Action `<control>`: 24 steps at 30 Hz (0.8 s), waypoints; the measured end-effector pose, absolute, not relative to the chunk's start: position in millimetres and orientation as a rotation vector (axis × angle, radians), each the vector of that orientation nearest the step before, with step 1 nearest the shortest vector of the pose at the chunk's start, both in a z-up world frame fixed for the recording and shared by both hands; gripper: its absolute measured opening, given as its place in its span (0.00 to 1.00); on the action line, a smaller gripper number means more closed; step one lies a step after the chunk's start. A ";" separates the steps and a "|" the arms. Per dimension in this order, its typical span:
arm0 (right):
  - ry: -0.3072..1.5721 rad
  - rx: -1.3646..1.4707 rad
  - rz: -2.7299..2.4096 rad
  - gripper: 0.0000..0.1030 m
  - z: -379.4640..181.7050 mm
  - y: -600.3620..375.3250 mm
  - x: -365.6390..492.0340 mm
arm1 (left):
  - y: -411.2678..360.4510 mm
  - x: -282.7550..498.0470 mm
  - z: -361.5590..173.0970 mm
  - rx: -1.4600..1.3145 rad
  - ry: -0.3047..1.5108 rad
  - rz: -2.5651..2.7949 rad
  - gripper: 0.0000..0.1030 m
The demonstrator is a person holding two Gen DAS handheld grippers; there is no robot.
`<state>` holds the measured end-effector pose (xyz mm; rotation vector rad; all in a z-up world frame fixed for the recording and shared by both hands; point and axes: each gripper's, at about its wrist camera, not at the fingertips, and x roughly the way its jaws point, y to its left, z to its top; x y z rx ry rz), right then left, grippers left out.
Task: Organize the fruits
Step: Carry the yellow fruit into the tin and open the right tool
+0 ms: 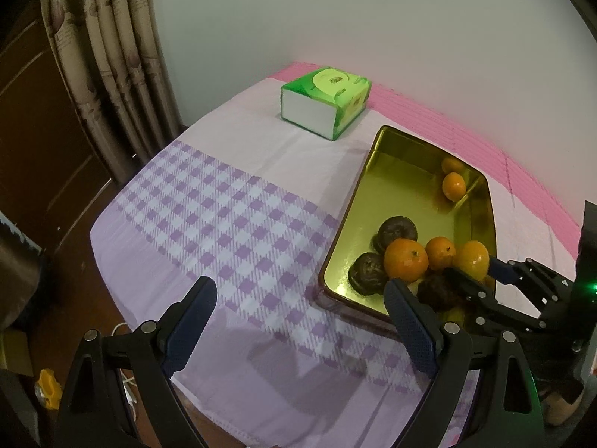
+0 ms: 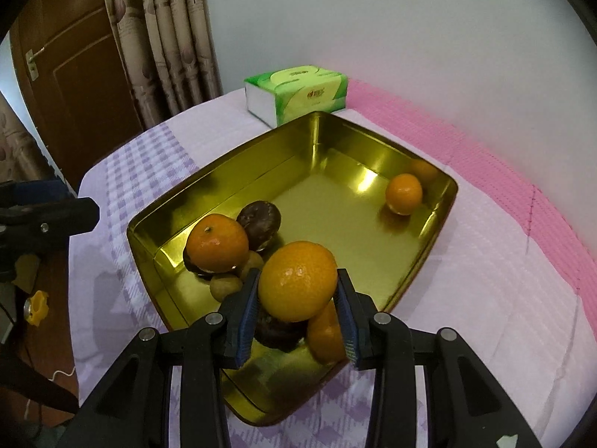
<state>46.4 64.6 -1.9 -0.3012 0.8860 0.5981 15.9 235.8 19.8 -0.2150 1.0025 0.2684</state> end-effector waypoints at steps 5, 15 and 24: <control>0.901 -0.316 0.590 0.35 -10.1 71.5 47.3 | 236.0 16.2 18.7 -0.215 1.001 0.269 0.88; 0.905 -0.316 0.571 0.35 -15.8 77.4 48.7 | 236.6 18.8 15.8 -0.217 1.011 0.266 0.89; 0.901 -0.307 0.558 0.35 -15.6 77.7 47.6 | 234.3 19.1 13.7 -0.211 1.014 0.261 0.89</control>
